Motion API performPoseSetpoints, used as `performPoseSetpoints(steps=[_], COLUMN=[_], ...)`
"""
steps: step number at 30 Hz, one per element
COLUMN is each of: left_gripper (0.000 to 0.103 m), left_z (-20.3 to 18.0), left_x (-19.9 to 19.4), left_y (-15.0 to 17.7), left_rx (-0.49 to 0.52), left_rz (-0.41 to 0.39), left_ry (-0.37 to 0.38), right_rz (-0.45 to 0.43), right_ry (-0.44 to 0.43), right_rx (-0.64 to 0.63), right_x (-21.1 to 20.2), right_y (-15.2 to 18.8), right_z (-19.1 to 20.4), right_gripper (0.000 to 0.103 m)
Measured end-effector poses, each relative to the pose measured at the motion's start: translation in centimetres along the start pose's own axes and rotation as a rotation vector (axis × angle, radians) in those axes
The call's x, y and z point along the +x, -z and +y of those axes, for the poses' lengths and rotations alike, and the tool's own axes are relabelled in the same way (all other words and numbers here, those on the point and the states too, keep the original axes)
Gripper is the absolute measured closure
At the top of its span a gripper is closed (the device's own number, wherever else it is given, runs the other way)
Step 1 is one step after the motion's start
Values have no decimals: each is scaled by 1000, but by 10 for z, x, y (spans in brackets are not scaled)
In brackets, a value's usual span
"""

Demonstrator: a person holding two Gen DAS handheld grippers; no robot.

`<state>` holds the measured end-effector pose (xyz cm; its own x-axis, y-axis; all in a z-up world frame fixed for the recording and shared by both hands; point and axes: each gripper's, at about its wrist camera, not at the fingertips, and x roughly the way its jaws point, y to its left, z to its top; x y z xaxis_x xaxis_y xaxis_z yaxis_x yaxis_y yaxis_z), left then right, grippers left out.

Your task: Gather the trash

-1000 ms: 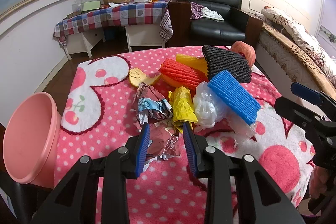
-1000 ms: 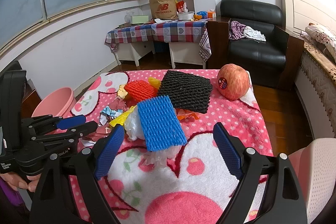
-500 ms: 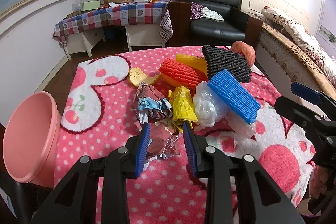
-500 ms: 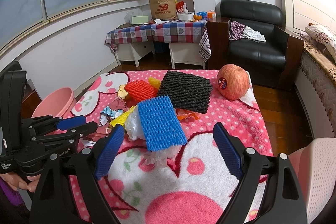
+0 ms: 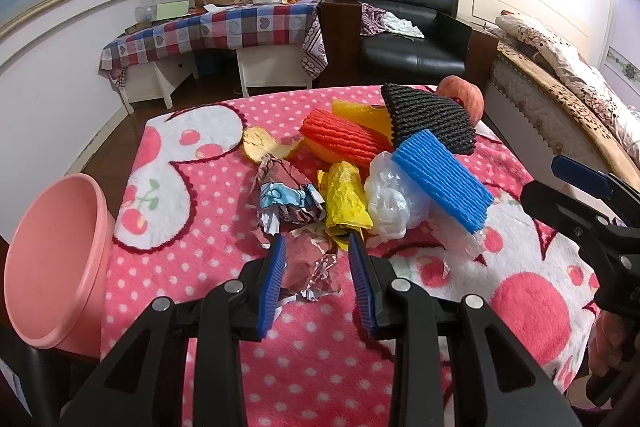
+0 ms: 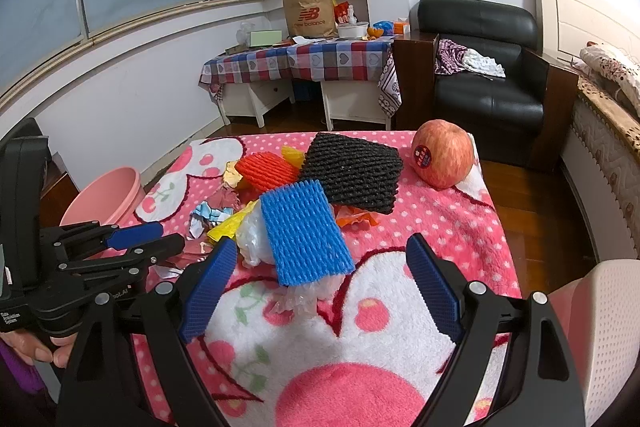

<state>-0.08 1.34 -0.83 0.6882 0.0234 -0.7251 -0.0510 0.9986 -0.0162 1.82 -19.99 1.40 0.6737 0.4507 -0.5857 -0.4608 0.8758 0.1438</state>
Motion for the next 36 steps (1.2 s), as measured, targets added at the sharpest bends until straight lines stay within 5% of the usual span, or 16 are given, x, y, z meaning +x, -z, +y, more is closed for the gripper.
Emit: performPoseSetpoints(steps=[14,20,36], left_gripper=[71,70,59], left_z=[6,12,32], left_x=[-4,-11,18], left_y=[9,9,19], left_rx=[19,-3,-10], left_rz=[16,-11,56], left_ry=[41,135,72], right_rz=[14,26,36], right_ry=[-10,-31,-68], right_rx=[17,14,39], right_x=[4,10,21], right_y=[9,12,13], right_z=[-9,-9,-21], right_gripper=[16,16,16])
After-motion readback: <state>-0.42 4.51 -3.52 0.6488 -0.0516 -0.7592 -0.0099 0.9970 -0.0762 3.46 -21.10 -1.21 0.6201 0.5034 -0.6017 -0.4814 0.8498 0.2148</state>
